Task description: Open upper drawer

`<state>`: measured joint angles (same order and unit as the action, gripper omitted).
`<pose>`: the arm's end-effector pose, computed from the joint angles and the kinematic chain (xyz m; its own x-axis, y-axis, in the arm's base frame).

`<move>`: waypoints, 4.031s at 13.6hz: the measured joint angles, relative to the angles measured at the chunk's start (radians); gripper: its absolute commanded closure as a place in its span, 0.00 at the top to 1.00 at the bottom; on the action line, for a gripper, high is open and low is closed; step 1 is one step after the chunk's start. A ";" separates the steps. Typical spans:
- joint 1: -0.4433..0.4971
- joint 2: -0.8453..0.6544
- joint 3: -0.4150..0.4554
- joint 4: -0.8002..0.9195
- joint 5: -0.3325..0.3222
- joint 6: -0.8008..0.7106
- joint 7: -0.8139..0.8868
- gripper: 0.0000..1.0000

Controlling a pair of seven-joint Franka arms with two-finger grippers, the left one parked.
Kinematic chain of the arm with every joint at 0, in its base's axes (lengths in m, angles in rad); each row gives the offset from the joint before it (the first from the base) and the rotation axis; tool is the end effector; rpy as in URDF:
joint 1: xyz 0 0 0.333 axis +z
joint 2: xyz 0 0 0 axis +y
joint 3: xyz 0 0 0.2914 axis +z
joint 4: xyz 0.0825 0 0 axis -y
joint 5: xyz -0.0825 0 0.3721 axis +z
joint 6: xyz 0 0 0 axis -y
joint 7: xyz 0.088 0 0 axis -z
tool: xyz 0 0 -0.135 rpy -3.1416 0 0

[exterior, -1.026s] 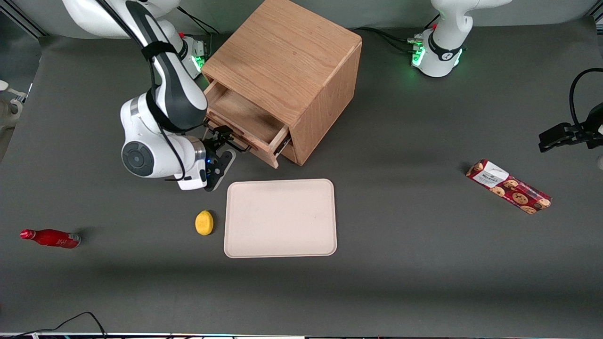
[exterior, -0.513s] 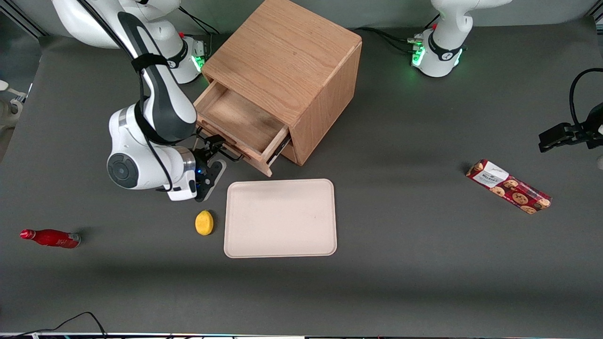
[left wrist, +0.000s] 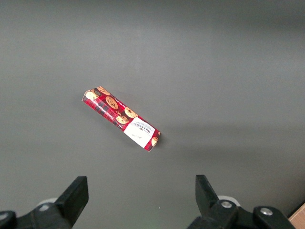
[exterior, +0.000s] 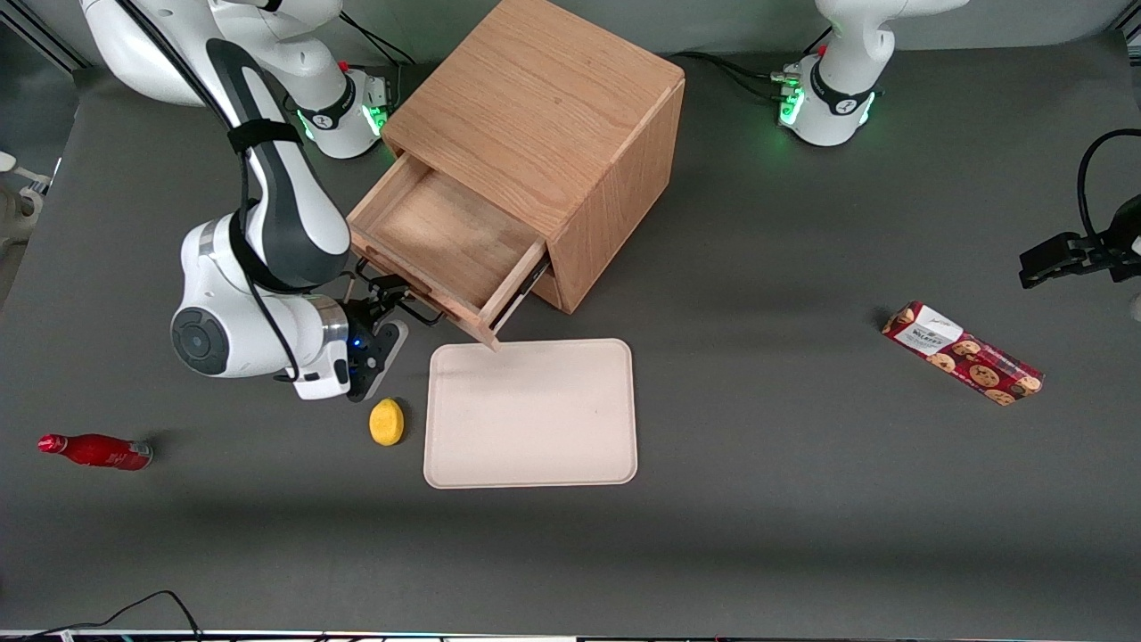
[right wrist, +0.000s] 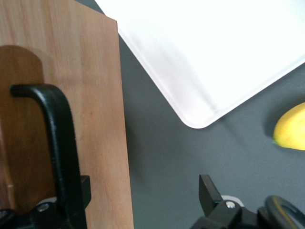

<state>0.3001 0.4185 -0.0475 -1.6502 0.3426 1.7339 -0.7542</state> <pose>0.5724 0.1911 0.3096 0.6155 0.7862 -0.0548 0.6955 -0.5745 -0.4315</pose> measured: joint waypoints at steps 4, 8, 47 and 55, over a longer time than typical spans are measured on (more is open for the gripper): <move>-0.014 0.017 -0.002 0.029 -0.009 0.000 -0.021 1.00; -0.042 0.042 -0.012 0.066 -0.015 0.002 -0.056 1.00; -0.099 0.001 -0.024 0.340 -0.094 -0.144 -0.136 1.00; -0.100 -0.142 -0.015 0.437 -0.143 -0.472 -0.057 1.00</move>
<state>0.2001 0.2767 -0.0620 -1.2132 0.1993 1.2616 -0.8112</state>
